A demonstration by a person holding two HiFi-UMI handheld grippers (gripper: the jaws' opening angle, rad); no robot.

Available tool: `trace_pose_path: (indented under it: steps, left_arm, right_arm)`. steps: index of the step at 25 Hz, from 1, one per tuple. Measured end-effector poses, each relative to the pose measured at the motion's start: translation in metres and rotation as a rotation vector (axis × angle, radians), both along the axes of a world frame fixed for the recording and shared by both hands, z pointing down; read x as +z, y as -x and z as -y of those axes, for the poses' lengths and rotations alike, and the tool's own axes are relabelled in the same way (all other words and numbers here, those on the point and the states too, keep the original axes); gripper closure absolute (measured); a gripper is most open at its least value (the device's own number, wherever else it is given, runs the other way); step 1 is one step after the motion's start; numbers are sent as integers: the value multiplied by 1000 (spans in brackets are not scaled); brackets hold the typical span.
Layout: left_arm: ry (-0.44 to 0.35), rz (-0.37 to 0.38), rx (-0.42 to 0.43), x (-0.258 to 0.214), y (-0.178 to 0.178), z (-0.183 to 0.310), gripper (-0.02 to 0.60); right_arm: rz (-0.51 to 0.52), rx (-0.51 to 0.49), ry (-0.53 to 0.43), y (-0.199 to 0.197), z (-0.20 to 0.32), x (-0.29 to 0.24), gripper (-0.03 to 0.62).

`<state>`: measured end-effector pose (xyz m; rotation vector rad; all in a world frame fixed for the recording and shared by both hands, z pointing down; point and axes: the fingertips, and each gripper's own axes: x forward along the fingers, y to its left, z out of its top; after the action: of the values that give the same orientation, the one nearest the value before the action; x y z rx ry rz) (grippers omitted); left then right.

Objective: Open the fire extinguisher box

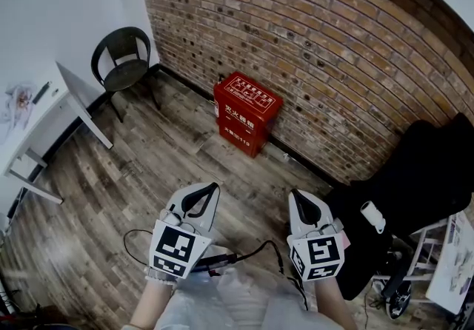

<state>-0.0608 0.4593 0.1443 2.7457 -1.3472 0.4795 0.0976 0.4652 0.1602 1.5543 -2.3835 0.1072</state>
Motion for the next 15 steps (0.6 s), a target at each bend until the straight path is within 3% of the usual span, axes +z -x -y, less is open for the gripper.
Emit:
trace_pose_path:
  steps: [15]
  left_arm:
    - [4,14,8,3,-8,1,584]
  right_arm:
    - [7,13,4,-9,0,4,589]
